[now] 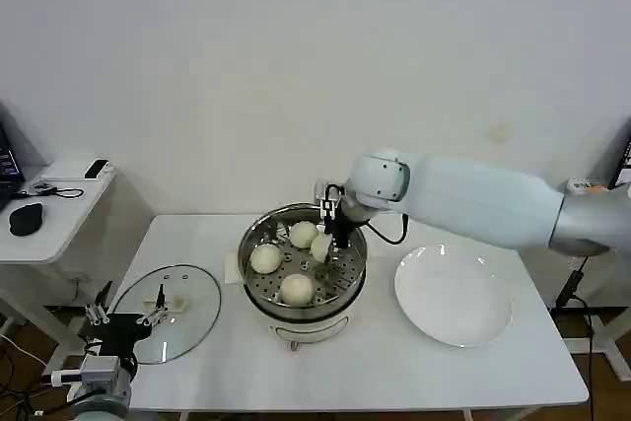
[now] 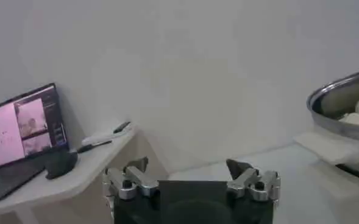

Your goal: Take steamed baozi put them in steamer then cover it.

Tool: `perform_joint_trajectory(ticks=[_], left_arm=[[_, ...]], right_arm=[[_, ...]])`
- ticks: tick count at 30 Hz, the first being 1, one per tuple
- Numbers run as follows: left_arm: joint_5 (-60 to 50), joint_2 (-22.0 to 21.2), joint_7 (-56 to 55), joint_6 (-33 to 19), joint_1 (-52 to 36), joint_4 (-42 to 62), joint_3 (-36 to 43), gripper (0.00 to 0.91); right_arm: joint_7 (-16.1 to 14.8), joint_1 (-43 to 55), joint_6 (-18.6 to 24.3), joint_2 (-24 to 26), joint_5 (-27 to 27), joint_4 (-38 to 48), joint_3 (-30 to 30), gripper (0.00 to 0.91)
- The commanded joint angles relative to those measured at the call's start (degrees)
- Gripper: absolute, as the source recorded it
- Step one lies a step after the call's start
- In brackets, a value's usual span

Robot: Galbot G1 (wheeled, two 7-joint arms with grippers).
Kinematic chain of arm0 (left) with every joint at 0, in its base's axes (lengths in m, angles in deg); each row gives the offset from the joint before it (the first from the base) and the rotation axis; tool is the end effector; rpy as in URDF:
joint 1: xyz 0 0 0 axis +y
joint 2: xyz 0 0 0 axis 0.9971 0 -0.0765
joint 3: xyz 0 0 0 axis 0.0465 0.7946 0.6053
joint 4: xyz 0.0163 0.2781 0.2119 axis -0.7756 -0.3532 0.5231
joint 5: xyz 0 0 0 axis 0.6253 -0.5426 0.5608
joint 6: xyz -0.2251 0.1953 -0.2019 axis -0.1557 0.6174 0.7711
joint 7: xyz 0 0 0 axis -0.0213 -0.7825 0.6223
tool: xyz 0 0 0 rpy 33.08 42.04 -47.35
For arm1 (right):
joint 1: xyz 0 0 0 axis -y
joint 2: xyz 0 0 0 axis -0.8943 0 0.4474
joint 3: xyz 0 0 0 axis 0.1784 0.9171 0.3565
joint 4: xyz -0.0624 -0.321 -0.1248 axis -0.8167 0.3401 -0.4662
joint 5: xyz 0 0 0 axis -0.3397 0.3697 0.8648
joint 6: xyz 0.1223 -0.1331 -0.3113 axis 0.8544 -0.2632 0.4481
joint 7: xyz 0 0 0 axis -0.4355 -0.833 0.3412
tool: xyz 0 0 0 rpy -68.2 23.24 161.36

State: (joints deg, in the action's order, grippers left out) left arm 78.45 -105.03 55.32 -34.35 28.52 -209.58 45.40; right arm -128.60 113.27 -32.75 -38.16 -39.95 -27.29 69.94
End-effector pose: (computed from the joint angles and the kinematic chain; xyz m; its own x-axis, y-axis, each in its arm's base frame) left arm 0.1827 0.1019 -0.2655 -0.9641 -0.2146 0.1566 -0.1504 0.9269 0.3439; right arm 0.5164 0.1152 -0.1003 -0.2096 -0.2906 0.9336 -0.9761 0.0067 -0.2171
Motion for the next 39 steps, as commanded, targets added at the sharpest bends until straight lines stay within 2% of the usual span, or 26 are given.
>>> perform_joint_trajectory(ticks=[1,14,15,16,27,33,34,35,36,37,38,39], left_arm=[[-0.03,-0.03,-0.01,-0.01,-0.12,0.22,0.15,0.907],[-0.05,-0.03,0.01,0.0,-0.21,0.23,0.3,0.907],[-0.05,-0.04,0.0,0.0,-0.23,0.22,0.32,0.907],[-0.05,-0.06,0.0,-0.01,-0.23,0.2,0.33,0.907],[-0.1,-0.23,0.02,0.03,-0.17,-0.13,0.49,0.907],[-0.15,-0.32,0.0,0.05,-0.31,-0.36,0.66,0.907],[-0.14,-0.32,0.01,0.04,-0.31,-0.39,0.65,0.907],[-0.14,-0.28,-0.01,0.03,-0.29,-0.41,0.61,0.907],[-0.12,-0.27,0.0,0.0,-0.21,-0.5,0.52,0.907],[-0.11,-0.22,0.0,0.0,-0.16,-0.55,0.49,0.907],[-0.12,-0.13,0.02,-0.01,-0.11,-0.57,0.39,0.907],[-0.09,-0.08,0.0,-0.04,-0.06,-0.55,0.36,0.907]], right_arm=[[0.48,-3.18,-1.18,-0.92,1.23,0.66,0.15,0.675],[0.17,-3.76,-1.14,-0.51,2.92,0.98,-0.78,0.695],[0.22,-3.67,-1.15,-0.45,2.92,0.93,-0.94,0.836],[0.36,-3.58,-1.15,-0.36,2.91,0.88,-1.07,0.907],[-0.08,-0.22,-1.13,2.76,2.02,-2.33,-1.92,0.907],[0.91,1.61,-1.06,5.78,1.75,-4.91,-3.65,0.907],[2.04,1.58,-0.92,6.65,1.2,-5.68,-4.67,0.907],[5.52,0.68,-0.08,7.84,-0.51,-6.91,-6.22,0.907],[11.67,-0.23,-0.15,8.75,-3.1,-8.62,-7.61,0.907],[14.55,-0.9,-0.7,9.52,-5.59,-9.58,-7.94,0.907],[21.08,-2.14,0.93,11.15,-9.76,-11.77,-8.63,0.907],[24.52,-3.62,2.37,12.78,-11.32,-13.35,-9.07,0.907]])
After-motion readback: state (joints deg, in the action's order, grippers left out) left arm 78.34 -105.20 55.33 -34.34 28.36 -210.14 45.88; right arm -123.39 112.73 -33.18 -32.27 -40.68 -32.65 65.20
